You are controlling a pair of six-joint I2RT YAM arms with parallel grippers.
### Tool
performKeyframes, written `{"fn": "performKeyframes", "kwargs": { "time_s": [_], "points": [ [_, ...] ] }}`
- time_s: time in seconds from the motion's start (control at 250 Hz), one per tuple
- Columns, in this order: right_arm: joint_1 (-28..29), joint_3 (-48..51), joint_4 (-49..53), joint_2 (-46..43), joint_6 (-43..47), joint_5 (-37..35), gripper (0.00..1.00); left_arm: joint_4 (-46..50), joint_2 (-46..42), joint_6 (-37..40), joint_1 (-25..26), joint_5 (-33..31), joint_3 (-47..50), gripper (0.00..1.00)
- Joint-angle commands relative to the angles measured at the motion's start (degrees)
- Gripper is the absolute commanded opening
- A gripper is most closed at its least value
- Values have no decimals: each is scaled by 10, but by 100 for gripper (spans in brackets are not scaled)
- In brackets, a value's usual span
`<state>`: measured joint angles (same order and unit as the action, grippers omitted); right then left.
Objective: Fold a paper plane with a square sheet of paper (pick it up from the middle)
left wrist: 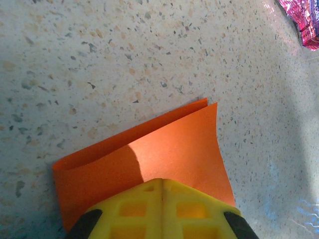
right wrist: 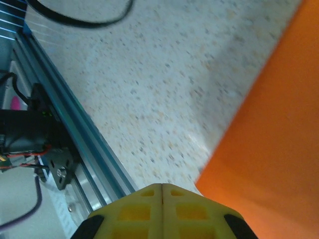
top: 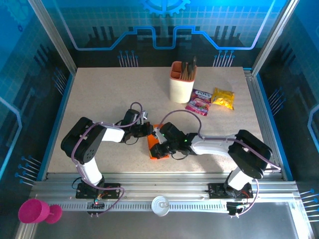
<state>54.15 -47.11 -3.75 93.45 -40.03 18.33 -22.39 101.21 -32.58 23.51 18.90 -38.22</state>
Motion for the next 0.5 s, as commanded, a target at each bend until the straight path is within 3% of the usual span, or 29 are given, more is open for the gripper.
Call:
{"fn": "performKeyframes", "kwargs": {
  "time_s": [0.0, 0.188, 0.495],
  "points": [
    [-4, -26, -17, 52, -1, 21, 0, 42, 11, 10, -3, -29, 3, 0],
    [-10, -22, -63, 115, -26, 19, 0, 47, 9, 8, -3, -26, -3, 0],
    [-29, 65, -114, 116, -70, 11, 0, 70, -35, -14, -4, -2, -32, 0]
  ]
}}
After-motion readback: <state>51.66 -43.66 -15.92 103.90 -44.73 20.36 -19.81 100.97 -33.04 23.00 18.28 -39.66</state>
